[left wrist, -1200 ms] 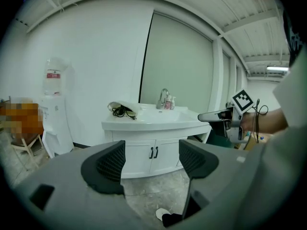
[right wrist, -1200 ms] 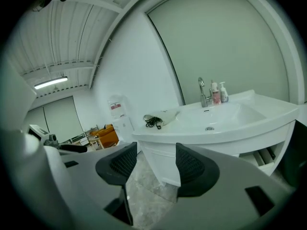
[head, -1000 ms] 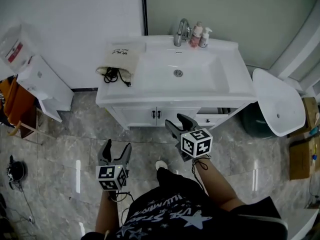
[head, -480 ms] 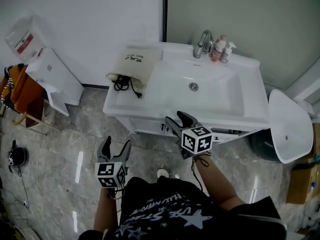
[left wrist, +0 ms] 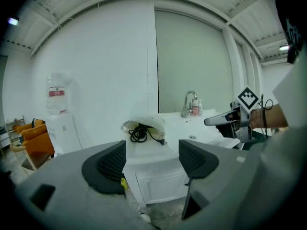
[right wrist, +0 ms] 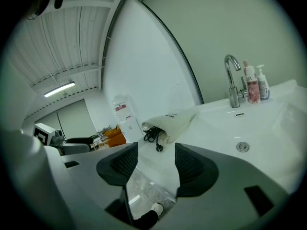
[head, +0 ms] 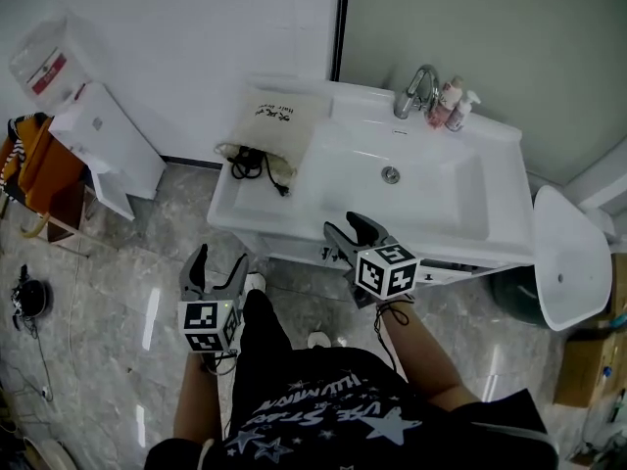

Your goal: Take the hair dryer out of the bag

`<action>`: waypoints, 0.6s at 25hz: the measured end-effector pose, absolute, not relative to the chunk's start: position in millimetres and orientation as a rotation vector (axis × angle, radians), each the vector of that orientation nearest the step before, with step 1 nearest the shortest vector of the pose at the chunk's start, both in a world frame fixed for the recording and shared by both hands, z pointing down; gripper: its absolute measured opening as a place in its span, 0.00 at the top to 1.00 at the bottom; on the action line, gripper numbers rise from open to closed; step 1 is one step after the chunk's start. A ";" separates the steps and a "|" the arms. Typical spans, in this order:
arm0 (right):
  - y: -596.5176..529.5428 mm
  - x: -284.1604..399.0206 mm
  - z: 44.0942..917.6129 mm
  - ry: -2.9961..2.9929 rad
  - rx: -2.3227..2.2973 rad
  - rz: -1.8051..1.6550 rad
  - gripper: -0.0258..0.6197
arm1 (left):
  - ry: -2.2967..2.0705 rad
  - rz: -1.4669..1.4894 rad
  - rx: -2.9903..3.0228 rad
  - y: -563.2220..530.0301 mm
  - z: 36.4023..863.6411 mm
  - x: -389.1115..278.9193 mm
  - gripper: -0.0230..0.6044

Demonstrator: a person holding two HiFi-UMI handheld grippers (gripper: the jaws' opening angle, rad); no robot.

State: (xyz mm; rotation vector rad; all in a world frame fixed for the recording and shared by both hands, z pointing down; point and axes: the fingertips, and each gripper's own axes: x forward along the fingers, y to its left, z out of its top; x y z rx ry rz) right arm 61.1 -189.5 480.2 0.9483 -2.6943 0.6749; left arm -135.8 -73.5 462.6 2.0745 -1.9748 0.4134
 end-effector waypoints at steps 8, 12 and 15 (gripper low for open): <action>-239.4 19.4 488.9 -2.643 1.033 0.671 0.61 | -1.911 0.514 2.196 -160.1 467.6 -191.7 0.41; -267.9 -1.9 495.4 -2.597 1.096 0.685 0.61 | -1.826 0.582 2.295 -215.2 473.5 -217.4 0.41; -286.3 -12.4 499.6 -2.540 1.158 0.700 0.61 | -1.733 0.627 2.347 -251.9 484.4 -231.6 0.42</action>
